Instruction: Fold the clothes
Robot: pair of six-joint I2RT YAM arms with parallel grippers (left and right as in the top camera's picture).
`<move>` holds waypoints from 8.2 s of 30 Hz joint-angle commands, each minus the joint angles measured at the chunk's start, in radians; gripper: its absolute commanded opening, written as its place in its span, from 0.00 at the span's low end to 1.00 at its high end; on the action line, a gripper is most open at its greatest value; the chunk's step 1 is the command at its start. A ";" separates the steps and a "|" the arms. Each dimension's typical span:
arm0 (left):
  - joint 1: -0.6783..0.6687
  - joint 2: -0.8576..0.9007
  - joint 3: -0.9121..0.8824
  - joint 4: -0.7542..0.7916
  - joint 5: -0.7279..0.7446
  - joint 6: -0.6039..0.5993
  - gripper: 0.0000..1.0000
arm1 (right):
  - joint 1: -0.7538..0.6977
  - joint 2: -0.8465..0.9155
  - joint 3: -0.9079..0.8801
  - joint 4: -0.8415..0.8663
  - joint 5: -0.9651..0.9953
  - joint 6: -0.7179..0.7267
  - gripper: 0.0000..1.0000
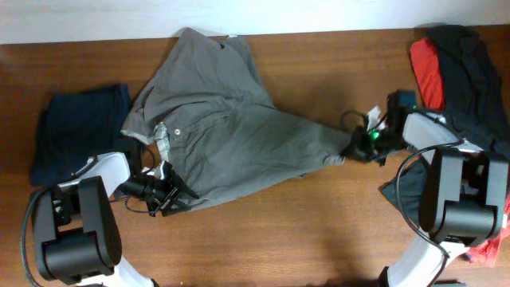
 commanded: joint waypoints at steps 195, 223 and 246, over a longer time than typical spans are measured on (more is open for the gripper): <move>-0.248 -0.176 0.227 0.377 -0.331 0.067 0.45 | 0.198 -0.645 -0.258 -0.103 0.311 -0.061 0.48; -0.290 0.029 0.226 0.013 -0.386 0.065 0.50 | 0.197 -0.109 -0.278 -0.146 0.303 -0.002 0.36; -0.259 -0.053 0.455 0.126 -0.404 0.072 0.48 | 0.197 -0.516 -0.113 0.024 0.303 0.030 0.65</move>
